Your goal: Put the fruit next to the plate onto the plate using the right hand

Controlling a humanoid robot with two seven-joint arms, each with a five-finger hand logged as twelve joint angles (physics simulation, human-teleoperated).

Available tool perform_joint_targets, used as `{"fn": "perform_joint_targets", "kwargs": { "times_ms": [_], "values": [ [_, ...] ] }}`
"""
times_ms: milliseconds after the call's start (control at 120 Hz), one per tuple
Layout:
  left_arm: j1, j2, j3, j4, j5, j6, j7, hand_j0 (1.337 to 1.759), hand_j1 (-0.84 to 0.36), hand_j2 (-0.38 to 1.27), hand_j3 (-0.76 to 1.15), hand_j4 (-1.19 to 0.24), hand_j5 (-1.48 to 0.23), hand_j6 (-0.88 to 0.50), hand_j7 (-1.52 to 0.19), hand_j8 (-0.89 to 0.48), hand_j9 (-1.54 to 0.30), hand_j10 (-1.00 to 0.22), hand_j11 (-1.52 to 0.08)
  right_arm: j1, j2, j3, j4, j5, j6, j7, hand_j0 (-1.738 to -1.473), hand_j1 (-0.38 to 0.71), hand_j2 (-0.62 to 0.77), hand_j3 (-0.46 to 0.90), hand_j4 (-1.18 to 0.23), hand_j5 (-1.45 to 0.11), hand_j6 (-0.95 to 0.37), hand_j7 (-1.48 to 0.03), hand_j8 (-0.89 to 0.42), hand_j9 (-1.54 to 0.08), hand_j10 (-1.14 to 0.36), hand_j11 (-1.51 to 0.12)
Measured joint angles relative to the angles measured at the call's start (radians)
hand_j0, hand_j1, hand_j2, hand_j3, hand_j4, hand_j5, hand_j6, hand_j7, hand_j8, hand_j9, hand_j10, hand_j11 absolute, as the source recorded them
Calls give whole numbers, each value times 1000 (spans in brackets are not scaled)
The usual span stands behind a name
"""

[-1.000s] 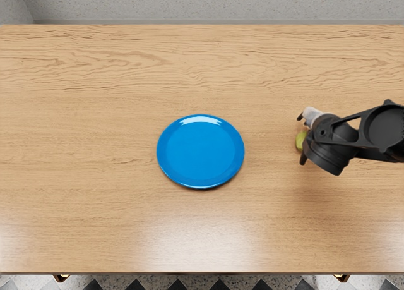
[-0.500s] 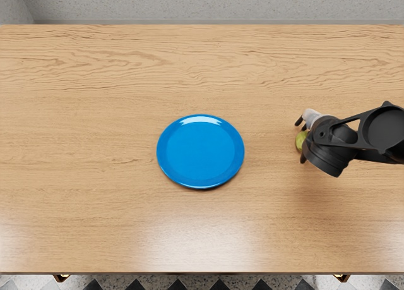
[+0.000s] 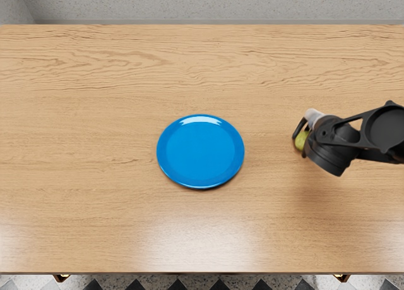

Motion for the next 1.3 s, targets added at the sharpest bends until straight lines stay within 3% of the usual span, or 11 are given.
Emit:
{"fn": "perform_joint_targets", "kwargs": {
  "times_ms": [83,275,608,842,1025,1242,1267,1300],
  "values": [
    [0,0,0,0,0,0,0,1658,343,1,0,-4,-6,-4,-6,-4,-6,-4,-6,4,-1,1,0,6,0,0,-1646,289,198,-1,-779,-1120,-398,-1085,-398,-1054,-470,-1108],
    [0,0,0,0,0,0,0,1658,343,1,0,-4,-6,-4,-6,-4,-6,-4,-6,8,-17,43,0,12,0,-2,-1647,346,355,1,-725,-1188,-350,-1115,-356,-1136,-452,-1156],
    [0,0,0,0,0,0,0,1658,343,1,0,-4,-6,-4,-6,-4,-6,-4,-6,84,-24,273,1,36,17,-2,-1647,349,330,0,-717,-1229,-334,-1131,-320,-1173,-436,-1170],
    [0,0,0,0,0,0,0,1658,343,1,0,-4,-6,-4,-6,-4,-6,-4,-6,94,98,375,-9,51,30,-2,-1648,328,298,0,-726,-1231,-344,-1133,-325,-1167,-444,-1160],
    [0,0,0,0,0,0,0,1658,343,1,0,-4,-6,-4,-6,-4,-6,-4,-6,49,209,421,-46,47,26,-1,-1648,334,277,1,-770,-1226,-339,-1134,-339,-1172,-448,-1170],
    [0,0,0,0,0,0,0,1658,343,1,0,-4,-6,-4,-6,-4,-6,-4,-6,14,260,433,-68,40,23,-1,-1648,359,304,0,-813,-1218,-323,-1134,-318,-1183,-437,-1185],
    [0,0,0,0,0,0,0,1658,343,1,0,-4,-6,-4,-6,-4,-6,-4,-6,13,261,433,-69,38,21,-1,-1649,341,276,0,-778,-1158,-327,-1080,-326,-1127,-436,-1129],
    [0,0,0,0,0,0,0,1658,343,1,0,-4,-6,-4,-6,-4,-6,-4,-6,11,260,434,-70,35,20,-1,-1650,238,233,0,-679,-983,-278,-917,-277,-958,-370,-959]
  ]
}}
